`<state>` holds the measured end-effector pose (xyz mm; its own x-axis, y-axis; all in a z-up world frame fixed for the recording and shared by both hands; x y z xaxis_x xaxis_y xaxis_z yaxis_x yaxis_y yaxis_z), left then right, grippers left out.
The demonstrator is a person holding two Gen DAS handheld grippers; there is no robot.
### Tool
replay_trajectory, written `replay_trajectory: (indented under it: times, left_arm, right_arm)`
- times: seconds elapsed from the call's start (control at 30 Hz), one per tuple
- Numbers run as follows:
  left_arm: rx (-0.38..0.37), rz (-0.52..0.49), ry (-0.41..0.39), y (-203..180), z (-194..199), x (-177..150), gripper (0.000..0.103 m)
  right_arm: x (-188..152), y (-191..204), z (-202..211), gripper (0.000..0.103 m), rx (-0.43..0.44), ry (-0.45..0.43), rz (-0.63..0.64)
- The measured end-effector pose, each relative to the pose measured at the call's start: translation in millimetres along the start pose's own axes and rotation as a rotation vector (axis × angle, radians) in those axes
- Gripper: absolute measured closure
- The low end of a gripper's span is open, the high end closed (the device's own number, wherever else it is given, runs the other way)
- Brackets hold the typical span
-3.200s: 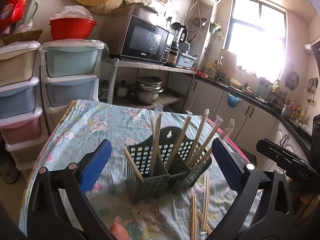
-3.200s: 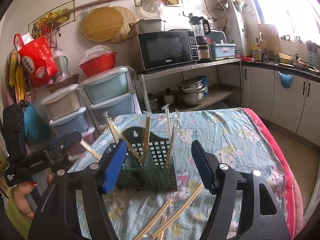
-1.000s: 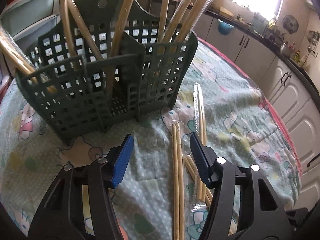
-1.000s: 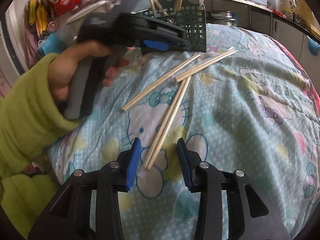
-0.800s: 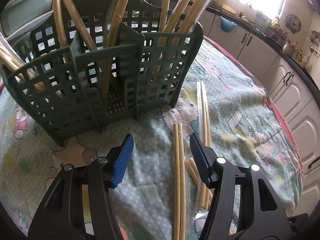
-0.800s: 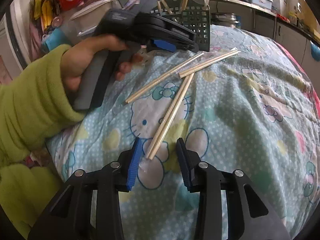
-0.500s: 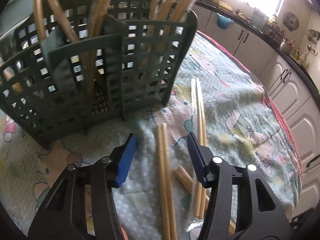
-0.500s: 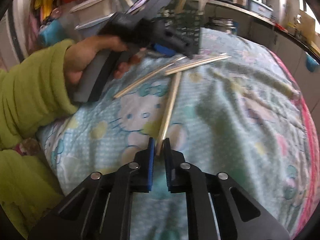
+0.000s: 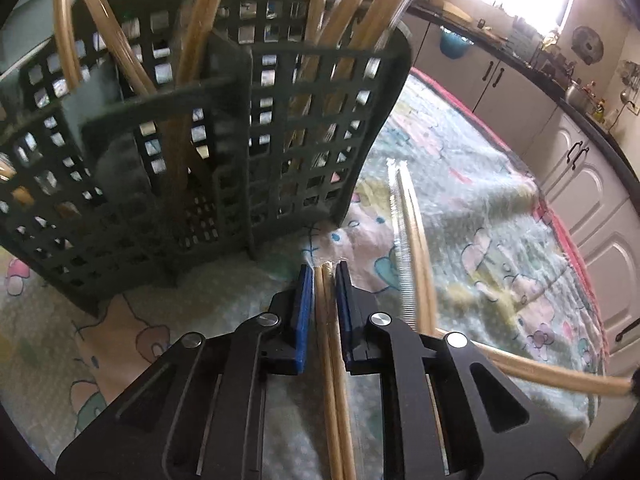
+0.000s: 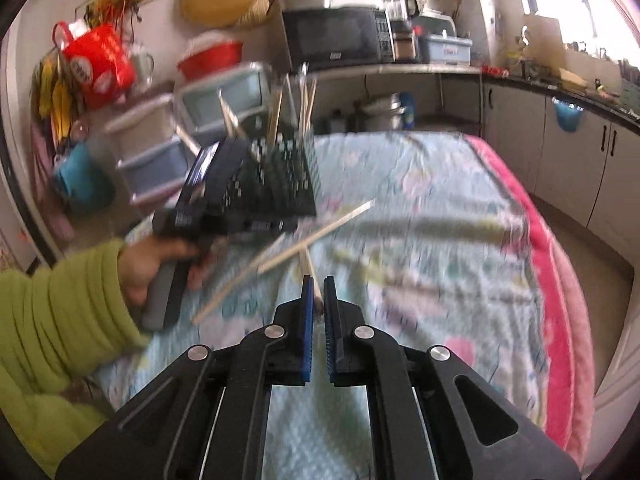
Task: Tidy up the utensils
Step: 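Close the right gripper on the wrapped chopstick and lift it, then carry the chopstick with the right gripper and lower it into the caddy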
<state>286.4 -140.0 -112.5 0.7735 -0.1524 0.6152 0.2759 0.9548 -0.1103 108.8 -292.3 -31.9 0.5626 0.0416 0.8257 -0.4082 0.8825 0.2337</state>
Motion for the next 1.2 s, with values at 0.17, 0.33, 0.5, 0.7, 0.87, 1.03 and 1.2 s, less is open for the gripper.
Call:
replay_trajectory:
  times: [0.17,0.33,0.5,0.7,0.87,1.03,1.2]
  left_arm:
    - [-0.049,0.013,-0.057,-1.9,29.9,8.4,0.101]
    - [-0.088,0.012,-0.119,-5.1,61.4,18.4,0.102]
    - [-0.132,0.035,-0.181,-4.4,93.7,29.4,0.102]
    - [-0.142,0.037,-0.25,-2.2,125.4,42.4,0.102]
    - [-0.154,0.02,-0.32,-5.5,152.7,61.3,0.103]
    - [-0.156,0.002,-0.366,-13.4,167.7,76.8,0.103]
    - [-0.159,-0.004,-0.397,-17.7,180.1,88.0,0.103]
  right_arm:
    - [35.0,3.1,3.9,0.099,0.015,-0.073,0.006]
    - [61.9,8.8,6.6,0.102,0.036,-0.121,0.011]
    - [85.0,17.9,9.4,0.102,0.054,-0.155,0.033]
    - [74.8,8.7,-0.3,0.102,0.032,-0.089,0.038]
    - [33.1,-1.1,-12.6,0.102,0.007,0.025,0.021]
    - [-9.9,7.6,-24.6,0.081,0.03,0.143,0.038]
    - [-50.1,19.8,-34.7,0.069,0.051,0.231,0.047]
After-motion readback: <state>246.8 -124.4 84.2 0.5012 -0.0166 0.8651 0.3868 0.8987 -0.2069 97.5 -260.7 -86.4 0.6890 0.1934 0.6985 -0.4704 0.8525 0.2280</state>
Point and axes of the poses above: each gripper's, at about its wrist camera, not at the fingertips, and z roughly against the way its jaws point, y to its left, x to its top, the point moved 8 cm from there along -z, roughly the way its jaws point, and after that the axes turned 5 degrees about x, right-handed, at the moved point
